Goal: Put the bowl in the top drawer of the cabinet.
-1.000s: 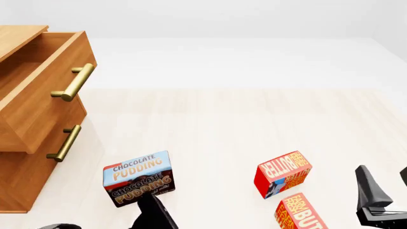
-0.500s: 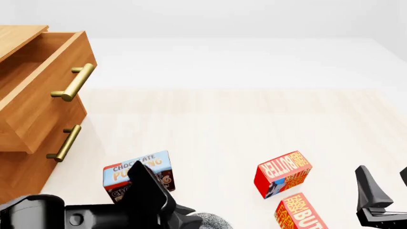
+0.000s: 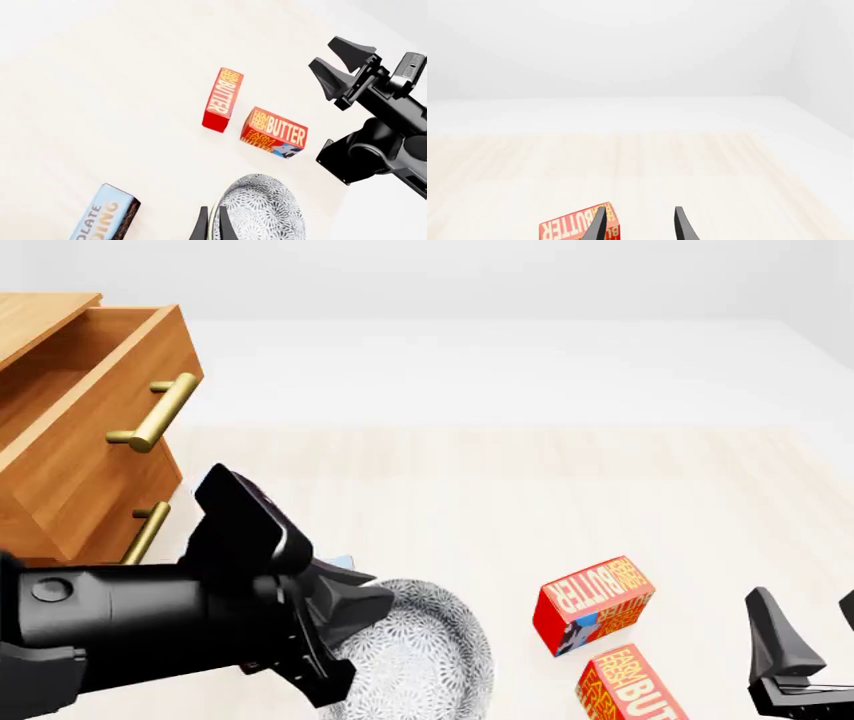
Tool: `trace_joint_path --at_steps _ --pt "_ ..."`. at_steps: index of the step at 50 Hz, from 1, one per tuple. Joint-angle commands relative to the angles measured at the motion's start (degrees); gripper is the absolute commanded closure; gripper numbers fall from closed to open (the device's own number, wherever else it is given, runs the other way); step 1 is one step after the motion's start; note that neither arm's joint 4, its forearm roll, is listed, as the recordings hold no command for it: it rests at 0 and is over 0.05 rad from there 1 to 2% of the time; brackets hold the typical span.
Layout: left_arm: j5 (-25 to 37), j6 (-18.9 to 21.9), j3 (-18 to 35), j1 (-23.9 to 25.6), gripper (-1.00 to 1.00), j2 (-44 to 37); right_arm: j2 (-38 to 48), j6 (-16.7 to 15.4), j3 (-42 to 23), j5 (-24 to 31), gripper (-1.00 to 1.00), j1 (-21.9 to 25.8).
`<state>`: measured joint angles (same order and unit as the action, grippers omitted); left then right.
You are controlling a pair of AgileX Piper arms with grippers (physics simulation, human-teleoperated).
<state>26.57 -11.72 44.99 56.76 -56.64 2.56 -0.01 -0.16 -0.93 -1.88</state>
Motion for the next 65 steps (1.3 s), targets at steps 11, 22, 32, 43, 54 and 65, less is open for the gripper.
trace_joint_path --at_steps 11,22,32,43,54,65 --pt "6.3 5.3 8.5 -5.8 1.0 2.5 -0.3 0.0 0.0 0.2 -1.0 0.2" --pt "10.7 7.6 14.2 -9.3 1.0 3.7 -0.3 0.0 0.0 0.1 -1.0 0.3" --pt "13.3 8.7 17.5 -12.1 1.0 4.7 -0.4 0.0 0.0 0.2 -1.0 0.4" --pt "15.9 10.1 20.1 -15.0 1.0 6.0 -0.3 0.0 0.0 0.2 -1.0 0.5" --pt "18.2 11.6 22.6 -18.8 1.0 7.7 -0.5 0.0 0.0 0.2 -1.0 0.6" --pt "21.0 12.6 25.7 -21.5 1.0 9.2 -0.5 0.0 0.0 0.2 -1.0 0.8"
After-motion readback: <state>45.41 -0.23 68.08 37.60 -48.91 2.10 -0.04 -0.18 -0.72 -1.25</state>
